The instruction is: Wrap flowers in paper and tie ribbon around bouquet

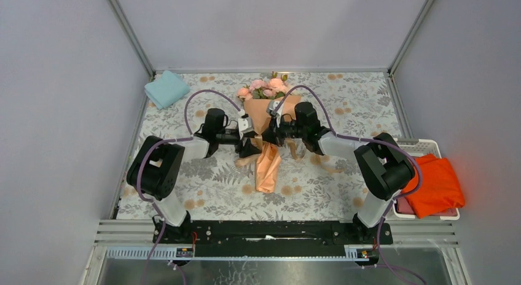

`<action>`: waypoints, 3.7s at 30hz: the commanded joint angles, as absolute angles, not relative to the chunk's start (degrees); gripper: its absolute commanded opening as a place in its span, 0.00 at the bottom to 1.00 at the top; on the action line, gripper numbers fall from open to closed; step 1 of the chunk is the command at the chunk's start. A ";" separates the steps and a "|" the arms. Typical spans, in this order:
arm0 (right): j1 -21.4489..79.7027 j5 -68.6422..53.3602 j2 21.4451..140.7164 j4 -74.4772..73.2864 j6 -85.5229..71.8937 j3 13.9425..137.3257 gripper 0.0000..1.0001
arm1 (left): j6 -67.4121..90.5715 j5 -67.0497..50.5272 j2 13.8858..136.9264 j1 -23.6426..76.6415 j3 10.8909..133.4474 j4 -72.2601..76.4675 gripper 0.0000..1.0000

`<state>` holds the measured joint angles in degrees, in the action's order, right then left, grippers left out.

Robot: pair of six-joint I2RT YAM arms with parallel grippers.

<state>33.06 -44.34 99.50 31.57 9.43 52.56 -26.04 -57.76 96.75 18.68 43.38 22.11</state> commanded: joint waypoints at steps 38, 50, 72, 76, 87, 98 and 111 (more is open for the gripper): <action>25.52 6.90 92.09 -30.78 -20.33 53.52 0.60 | -14.12 -56.55 98.65 19.32 40.74 37.29 0.00; 25.85 -4.95 81.06 -32.69 -6.72 64.39 0.00 | -18.43 -55.07 97.22 19.93 39.24 36.29 0.00; 40.92 -23.52 113.25 -14.56 -11.65 112.36 0.14 | -23.90 -53.73 92.77 21.95 33.89 38.01 0.00; 40.14 -23.97 114.54 -23.22 -5.71 117.50 0.54 | -23.50 -53.65 93.00 21.93 33.91 38.35 0.00; 32.89 -43.18 84.65 24.07 9.00 59.29 0.61 | -22.11 -53.17 93.29 21.95 33.33 40.36 0.00; 37.09 -40.20 89.29 34.46 13.44 49.49 0.58 | -22.28 -52.56 93.23 21.94 33.55 39.29 0.00; 37.43 -41.53 92.79 28.47 15.07 50.54 0.43 | -22.58 -52.03 93.78 21.93 34.65 38.05 0.00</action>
<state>37.12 -41.23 92.47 28.47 13.76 48.47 -22.20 -52.42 93.91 21.71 33.91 36.32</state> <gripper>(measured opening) 0.527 0.008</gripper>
